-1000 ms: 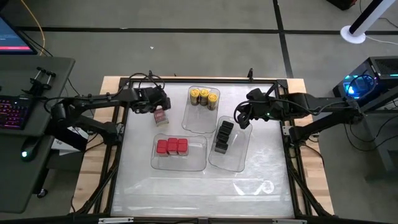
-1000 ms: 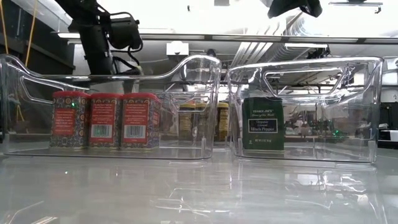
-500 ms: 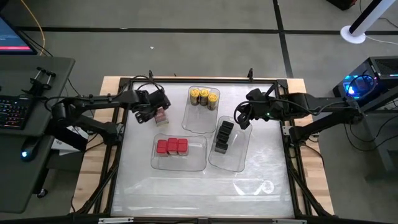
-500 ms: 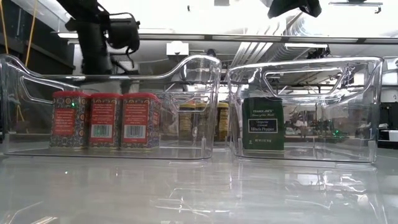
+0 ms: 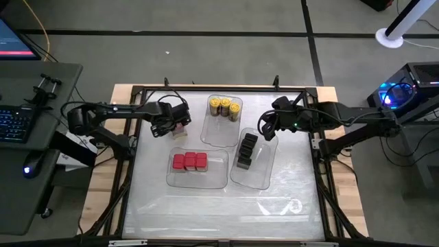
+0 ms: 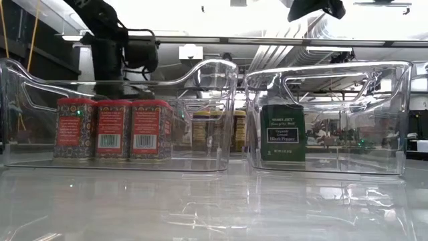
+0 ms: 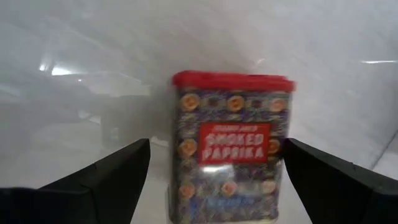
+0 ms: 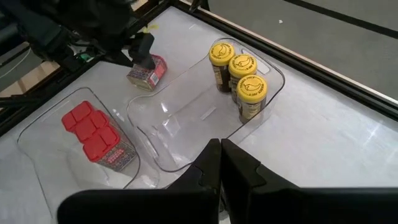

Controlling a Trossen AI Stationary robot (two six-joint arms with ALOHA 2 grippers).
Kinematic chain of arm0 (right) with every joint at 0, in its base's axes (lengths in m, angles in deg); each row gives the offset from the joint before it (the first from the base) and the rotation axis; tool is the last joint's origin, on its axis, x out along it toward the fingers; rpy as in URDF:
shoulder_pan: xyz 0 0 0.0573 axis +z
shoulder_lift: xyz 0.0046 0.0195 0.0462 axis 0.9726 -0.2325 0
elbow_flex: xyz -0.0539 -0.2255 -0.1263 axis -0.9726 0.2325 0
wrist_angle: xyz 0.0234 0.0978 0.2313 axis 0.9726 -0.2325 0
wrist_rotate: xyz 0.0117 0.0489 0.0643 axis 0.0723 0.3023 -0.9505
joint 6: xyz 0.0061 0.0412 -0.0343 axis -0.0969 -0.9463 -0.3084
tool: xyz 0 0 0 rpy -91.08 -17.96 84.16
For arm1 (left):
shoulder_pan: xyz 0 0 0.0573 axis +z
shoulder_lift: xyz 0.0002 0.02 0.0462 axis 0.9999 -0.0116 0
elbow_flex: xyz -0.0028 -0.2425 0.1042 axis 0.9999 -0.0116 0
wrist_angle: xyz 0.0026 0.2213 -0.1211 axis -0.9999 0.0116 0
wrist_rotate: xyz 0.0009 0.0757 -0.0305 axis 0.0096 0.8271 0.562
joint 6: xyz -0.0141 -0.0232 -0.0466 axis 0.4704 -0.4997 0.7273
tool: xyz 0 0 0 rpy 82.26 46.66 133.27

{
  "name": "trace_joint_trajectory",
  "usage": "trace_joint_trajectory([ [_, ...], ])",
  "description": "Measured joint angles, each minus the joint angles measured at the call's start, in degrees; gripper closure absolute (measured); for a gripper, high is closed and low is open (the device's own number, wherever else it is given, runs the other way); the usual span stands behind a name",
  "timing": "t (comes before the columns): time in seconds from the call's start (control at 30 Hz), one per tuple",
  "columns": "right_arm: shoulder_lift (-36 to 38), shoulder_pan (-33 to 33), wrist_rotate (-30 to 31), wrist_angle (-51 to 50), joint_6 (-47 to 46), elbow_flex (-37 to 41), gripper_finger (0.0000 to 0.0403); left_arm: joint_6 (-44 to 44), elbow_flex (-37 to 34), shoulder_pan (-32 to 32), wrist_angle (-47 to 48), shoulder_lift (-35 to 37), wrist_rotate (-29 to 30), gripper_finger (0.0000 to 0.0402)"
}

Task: Sort spices by type
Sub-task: Put the red seasoning can into the left transparent bin

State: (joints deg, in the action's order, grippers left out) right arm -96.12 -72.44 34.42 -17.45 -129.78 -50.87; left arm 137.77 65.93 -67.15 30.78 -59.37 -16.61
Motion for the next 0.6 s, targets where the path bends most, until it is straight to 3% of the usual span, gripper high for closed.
trace_joint_trajectory([
  [0.37,0.0,0.0,0.1,0.0,-0.5,0.0,0.0402,-3.0,0.4,1.5,-2.0,-11.9,-2.9,0.005],
  [0.6,0.0,0.0,0.1,0.0,-0.4,0.0,0.0402,-8.7,0.3,1.3,-2.0,-12.6,-2.7,0.005],
])
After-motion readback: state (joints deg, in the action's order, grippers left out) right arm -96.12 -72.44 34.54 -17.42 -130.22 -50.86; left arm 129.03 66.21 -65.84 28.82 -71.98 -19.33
